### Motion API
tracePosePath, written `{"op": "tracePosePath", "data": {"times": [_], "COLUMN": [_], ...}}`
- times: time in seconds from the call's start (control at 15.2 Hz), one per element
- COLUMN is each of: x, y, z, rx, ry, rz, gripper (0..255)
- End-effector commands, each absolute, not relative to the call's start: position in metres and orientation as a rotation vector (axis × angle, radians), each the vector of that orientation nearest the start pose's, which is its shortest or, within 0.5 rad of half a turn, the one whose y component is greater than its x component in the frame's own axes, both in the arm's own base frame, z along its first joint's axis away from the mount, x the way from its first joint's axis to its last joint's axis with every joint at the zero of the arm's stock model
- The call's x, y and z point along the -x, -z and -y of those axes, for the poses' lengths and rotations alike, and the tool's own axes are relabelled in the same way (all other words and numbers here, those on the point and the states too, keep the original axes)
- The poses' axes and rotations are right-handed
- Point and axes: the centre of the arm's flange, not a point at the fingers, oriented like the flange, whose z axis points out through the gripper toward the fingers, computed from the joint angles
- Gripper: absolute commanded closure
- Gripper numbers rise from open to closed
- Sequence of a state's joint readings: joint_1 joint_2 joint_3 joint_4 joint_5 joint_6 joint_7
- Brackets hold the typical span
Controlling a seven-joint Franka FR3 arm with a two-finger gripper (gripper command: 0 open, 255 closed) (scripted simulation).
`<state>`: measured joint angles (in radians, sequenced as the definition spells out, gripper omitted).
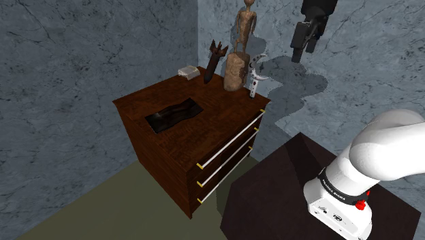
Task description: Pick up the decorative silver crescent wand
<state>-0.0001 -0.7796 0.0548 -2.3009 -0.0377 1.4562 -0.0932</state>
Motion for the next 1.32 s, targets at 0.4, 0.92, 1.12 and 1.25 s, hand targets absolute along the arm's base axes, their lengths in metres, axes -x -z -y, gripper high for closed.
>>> {"op": "tracePosePath", "data": {"times": [0.4, 0.92, 1.12, 1.25], "x": [-0.339, -0.402, -0.427, -0.444], "y": [-0.575, -0.538, -0.525, -0.516], "z": [0.038, 0.108, 0.133, 0.15], "rx": [3.207, 3.202, 3.198, 3.195], "ry": [-0.066, -0.009, 0.013, 0.027], "rz": [0.297, 0.42, 0.467, 0.497], "gripper": [0, 0, 0, 0]}}
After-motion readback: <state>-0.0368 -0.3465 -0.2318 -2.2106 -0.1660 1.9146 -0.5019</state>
